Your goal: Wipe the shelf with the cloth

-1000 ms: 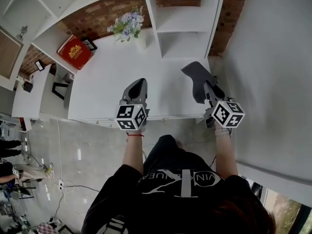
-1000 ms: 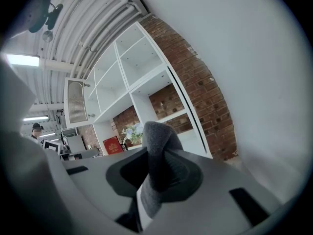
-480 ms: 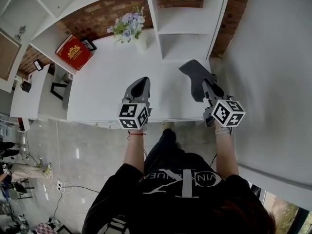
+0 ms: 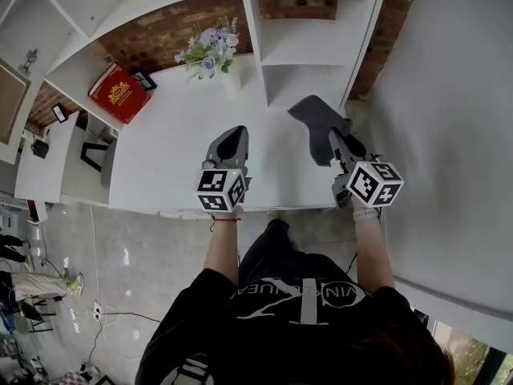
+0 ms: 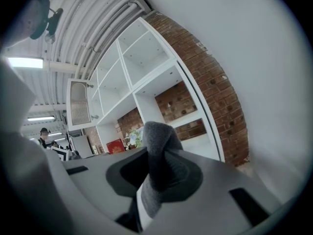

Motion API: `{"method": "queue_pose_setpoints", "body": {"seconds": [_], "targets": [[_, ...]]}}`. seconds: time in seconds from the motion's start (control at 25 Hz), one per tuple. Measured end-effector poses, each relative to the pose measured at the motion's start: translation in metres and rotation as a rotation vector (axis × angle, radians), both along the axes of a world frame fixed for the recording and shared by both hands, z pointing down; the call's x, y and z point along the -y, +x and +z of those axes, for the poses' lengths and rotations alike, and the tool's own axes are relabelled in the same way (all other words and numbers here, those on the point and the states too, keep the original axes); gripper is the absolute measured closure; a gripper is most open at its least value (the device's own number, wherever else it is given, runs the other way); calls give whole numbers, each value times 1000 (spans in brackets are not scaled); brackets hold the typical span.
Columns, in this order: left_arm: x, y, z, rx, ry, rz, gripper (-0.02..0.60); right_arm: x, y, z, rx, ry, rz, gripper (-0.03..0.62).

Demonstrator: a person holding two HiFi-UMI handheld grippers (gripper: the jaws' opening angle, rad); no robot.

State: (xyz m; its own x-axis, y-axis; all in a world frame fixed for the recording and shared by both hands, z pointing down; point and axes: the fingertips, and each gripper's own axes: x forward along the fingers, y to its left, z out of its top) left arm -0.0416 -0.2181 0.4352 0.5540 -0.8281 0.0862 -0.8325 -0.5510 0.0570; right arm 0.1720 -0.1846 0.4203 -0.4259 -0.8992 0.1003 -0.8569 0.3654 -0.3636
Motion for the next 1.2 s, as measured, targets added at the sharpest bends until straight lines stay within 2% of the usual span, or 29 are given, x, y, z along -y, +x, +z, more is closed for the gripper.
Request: {"method": "queue_pose_setpoints", "body": {"seconds": [0.2,0.48,0.64,0.76,0.92,1.0,1.08,1.12,1.16,1.2], "targets": [[27,1,-3,1,2,4,571,27,-3,-22,58,37,-20,534],[74,-4,-12,18,5,-3,571,82,-7,-57,71,44,-31,534],[101,-10,-18,-15,9,-9,571,120,10,-83,61,54,44,534],[119,-8,-21,-22,14,4,571,154,26,-109,3,75,123,534],[144,-11,-28,-25,24,9,571,202,36,-129,-177,77,248,534],[154,-15,-32,-33,29,5,571,221,28,-133,-366,105,319,534],[161,-16,-34,-40,30,10,571,240,8,-128,-638,139,354,534],[164,-15,-34,-42,29,16,571,250,-7,-119,-758,137,322,534],[167,-13,-33,-43,26,23,571,259,-28,-104,-829,112,240,534],[169,-11,-31,-45,22,30,571,264,-51,-85,-838,71,122,534]]}}
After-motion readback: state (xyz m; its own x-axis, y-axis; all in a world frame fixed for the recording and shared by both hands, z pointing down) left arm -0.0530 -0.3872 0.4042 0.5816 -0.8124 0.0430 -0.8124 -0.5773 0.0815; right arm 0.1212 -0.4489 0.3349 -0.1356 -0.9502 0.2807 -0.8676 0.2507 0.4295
